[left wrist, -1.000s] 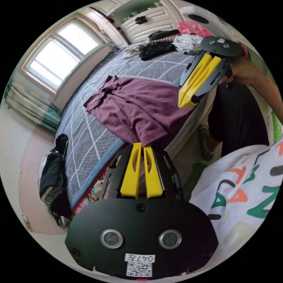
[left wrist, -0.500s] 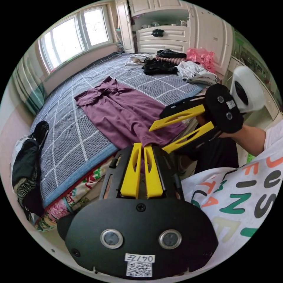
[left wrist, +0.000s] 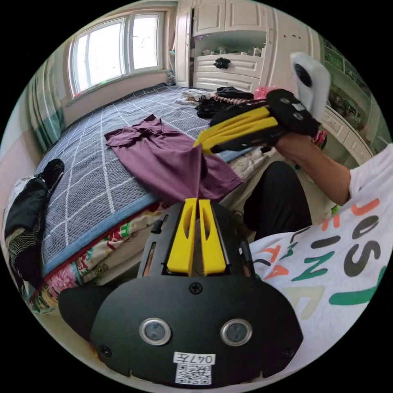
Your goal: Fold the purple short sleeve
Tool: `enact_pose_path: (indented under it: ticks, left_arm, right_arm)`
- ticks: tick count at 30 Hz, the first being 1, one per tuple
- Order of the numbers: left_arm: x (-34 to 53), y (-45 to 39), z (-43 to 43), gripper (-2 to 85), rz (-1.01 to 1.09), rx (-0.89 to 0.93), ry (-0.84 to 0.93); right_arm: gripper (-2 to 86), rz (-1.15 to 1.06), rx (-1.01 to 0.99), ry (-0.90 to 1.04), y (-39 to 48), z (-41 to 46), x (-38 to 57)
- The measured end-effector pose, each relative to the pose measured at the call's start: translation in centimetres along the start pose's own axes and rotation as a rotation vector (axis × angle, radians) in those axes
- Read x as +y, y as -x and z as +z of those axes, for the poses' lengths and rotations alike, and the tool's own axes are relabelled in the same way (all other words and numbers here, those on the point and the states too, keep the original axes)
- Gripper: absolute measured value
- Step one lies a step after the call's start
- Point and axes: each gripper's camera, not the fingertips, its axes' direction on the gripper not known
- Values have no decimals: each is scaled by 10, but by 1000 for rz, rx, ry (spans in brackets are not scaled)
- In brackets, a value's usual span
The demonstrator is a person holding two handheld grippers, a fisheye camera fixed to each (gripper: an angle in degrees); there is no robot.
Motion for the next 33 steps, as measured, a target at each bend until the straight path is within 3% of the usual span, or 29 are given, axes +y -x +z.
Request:
enact_pose_path:
  ticks: [4,9,16,19,22,26,33]
  left_arm:
    - [6,-5,-13,-9,-2,-27,-38]
    - [16,6,-27,-7,-84,-225,-106]
    - [3,-3,2,-8,-16,246,-75]
    - [-11,-19,25,-9,17,96,-84]
    - [-17,-24,44,-10,10,-175,-79]
    - [-16,-13,68,-10,-57,-105,70]
    - [0,17,53,-10,-207,-188,70]
  right_arm:
    - [-4,-6,-24,36,-7,3,-17]
    - [-5,2,-16,62,-11,6,-27]
    - [-5,49,-45,62,-20,10,-35]
    - [-4,56,-51,67,-23,12,-41]
    - [-5,51,-37,72,-24,12,-45]
    - [-4,64,-30,48,-31,9,-45]
    - [-4,80,-78,76,-37,17,-33]
